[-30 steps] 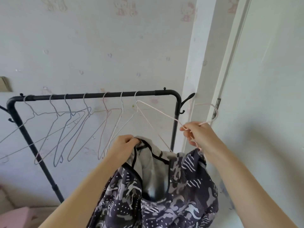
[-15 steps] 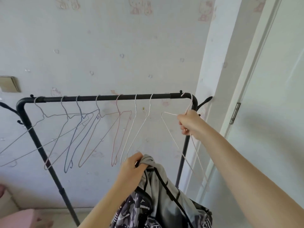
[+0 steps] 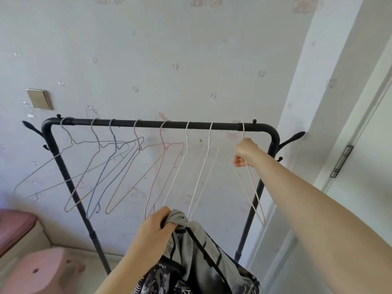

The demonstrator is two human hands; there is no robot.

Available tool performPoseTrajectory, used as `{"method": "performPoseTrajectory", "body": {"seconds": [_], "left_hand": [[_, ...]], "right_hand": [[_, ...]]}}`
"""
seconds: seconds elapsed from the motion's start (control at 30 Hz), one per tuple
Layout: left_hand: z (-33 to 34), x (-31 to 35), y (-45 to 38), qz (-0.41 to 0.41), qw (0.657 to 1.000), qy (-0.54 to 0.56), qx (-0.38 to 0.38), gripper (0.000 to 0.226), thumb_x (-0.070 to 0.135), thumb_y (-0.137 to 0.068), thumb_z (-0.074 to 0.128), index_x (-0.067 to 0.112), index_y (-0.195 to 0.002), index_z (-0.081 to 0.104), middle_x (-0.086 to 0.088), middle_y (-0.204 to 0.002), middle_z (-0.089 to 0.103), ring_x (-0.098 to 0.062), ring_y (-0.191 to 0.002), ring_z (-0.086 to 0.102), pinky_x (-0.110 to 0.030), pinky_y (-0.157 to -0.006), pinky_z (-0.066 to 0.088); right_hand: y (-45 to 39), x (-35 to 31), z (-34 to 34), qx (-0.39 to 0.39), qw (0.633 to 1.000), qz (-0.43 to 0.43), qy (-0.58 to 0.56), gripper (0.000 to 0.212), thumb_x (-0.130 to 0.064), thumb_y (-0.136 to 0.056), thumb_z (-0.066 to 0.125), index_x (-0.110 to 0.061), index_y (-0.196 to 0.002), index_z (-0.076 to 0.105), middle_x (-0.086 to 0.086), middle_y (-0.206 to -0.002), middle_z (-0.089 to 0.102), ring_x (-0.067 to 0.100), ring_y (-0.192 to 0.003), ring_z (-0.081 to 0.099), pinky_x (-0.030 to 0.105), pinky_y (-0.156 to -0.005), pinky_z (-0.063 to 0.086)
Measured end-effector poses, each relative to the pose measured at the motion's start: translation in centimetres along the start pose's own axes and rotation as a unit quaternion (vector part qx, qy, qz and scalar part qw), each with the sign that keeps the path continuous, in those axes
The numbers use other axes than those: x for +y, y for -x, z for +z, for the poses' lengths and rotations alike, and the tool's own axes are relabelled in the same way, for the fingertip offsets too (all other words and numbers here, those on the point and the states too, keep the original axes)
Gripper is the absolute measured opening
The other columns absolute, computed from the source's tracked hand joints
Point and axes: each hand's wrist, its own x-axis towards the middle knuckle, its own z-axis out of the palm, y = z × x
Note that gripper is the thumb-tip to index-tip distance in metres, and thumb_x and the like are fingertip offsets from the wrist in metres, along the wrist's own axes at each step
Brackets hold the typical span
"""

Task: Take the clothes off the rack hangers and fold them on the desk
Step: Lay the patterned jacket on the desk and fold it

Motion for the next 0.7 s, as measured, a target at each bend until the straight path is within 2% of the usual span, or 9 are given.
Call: {"method": "performPoseTrajectory", "body": {"seconds": [0.1, 0.23, 0.27, 0.33, 0.4, 0.5, 0.57, 0.63, 0.7], "left_hand": [[-0.4, 0.1, -0.2, -0.017, 0.999, 0.015, 0.026, 0.022, 0.019, -0.097, 0.051, 0.007, -0.079, 0.053, -0.003, -0.065, 0.049, -0.012, -0.061, 0.043, -0.026, -0.059, 0.032], [-1.2, 0.4, -0.3, -0.020, 0.998, 0.017, 0.048, 0.023, 0.021, -0.097, 0.052, 0.007, -0.079, 0.055, -0.004, -0.065, 0.049, -0.014, -0.061, 0.044, -0.029, -0.061, 0.034], [-1.5, 0.6, -0.2, -0.021, 0.998, 0.015, 0.053, 0.023, 0.021, -0.097, 0.053, 0.007, -0.079, 0.056, -0.004, -0.066, 0.049, -0.014, -0.061, 0.044, -0.029, -0.061, 0.034], [-2.0, 0.9, 0.0, -0.020, 0.998, 0.017, 0.064, 0.022, 0.021, -0.096, 0.053, 0.007, -0.079, 0.057, -0.009, -0.068, 0.053, -0.016, -0.063, 0.047, -0.030, -0.063, 0.037], [-2.4, 1.3, 0.3, -0.018, 0.997, 0.016, 0.071, 0.023, 0.022, -0.096, 0.053, 0.006, -0.081, 0.059, -0.013, -0.071, 0.057, -0.017, -0.065, 0.049, -0.030, -0.064, 0.038], [-2.8, 1.8, 1.3, -0.022, 0.996, 0.008, 0.085, 0.024, 0.021, -0.097, 0.053, 0.006, -0.079, 0.057, -0.006, -0.070, 0.053, -0.016, -0.065, 0.048, -0.028, -0.062, 0.036], [-3.3, 1.9, 2.4, -0.032, 0.995, 0.005, 0.094, 0.024, 0.021, -0.098, 0.052, 0.009, -0.077, 0.056, -0.004, -0.069, 0.053, -0.015, -0.065, 0.047, -0.027, -0.062, 0.035], [-3.9, 1.7, 3.6, -0.045, 0.992, -0.007, 0.114, 0.025, 0.022, -0.098, 0.052, 0.011, -0.075, 0.055, -0.002, -0.068, 0.051, -0.014, -0.063, 0.045, -0.027, -0.061, 0.034], [-4.5, 1.5, 4.6, -0.055, 0.989, -0.019, 0.139, 0.026, 0.023, -0.098, 0.051, 0.012, -0.074, 0.053, -0.001, -0.067, 0.049, -0.013, -0.062, 0.043, -0.026, -0.059, 0.032]], "right_hand": [[-0.6, 1.9, -0.1, -0.011, 0.999, -0.008, 0.033, 0.039, 0.003, -0.094, 0.037, 0.001, -0.133, 0.043, 0.024, -0.106, 0.060, 0.028, -0.070, 0.065, 0.031, -0.050, 0.056], [-0.3, 3.1, -0.7, -0.020, 0.993, -0.043, 0.105, 0.032, -0.001, -0.093, 0.041, 0.001, -0.123, 0.048, 0.022, -0.112, 0.060, 0.031, -0.085, 0.068, 0.038, -0.075, 0.059], [0.2, 3.2, -0.8, -0.021, 0.988, -0.055, 0.140, 0.030, -0.002, -0.092, 0.041, 0.002, -0.120, 0.051, 0.019, -0.106, 0.060, 0.031, -0.086, 0.066, 0.037, -0.075, 0.058], [1.2, 3.3, -0.9, -0.021, 0.969, -0.084, 0.233, 0.027, -0.004, -0.090, 0.041, 0.002, -0.113, 0.054, 0.011, -0.084, 0.053, 0.027, -0.078, 0.057, 0.032, -0.065, 0.050], [2.6, 3.1, -0.7, -0.004, 0.938, -0.122, 0.323, 0.021, -0.009, -0.091, 0.042, -0.001, -0.105, 0.055, 0.007, -0.078, 0.051, 0.026, -0.079, 0.051, 0.030, -0.069, 0.043], [5.1, 2.2, 0.4, 0.037, 0.896, -0.209, 0.389, 0.014, -0.013, -0.096, 0.040, -0.006, -0.103, 0.050, 0.013, -0.107, 0.056, 0.032, -0.099, 0.049, 0.035, -0.082, 0.037], [6.4, 1.4, 1.7, 0.023, 0.902, -0.237, 0.360, 0.021, -0.017, -0.096, 0.042, -0.002, -0.108, 0.050, 0.015, -0.112, 0.052, 0.036, -0.106, 0.047, 0.036, -0.082, 0.037], [7.9, 0.7, 3.5, -0.018, 0.908, -0.271, 0.318, 0.018, -0.020, -0.093, 0.044, -0.005, -0.084, 0.048, 0.011, -0.089, 0.050, 0.034, -0.091, 0.048, 0.032, -0.071, 0.036], [9.4, 0.0, 4.9, -0.069, 0.899, -0.303, 0.309, 0.031, -0.019, -0.091, 0.045, -0.010, -0.063, 0.035, 0.006, -0.067, 0.040, 0.027, -0.068, 0.043, 0.028, -0.055, 0.028]]}}
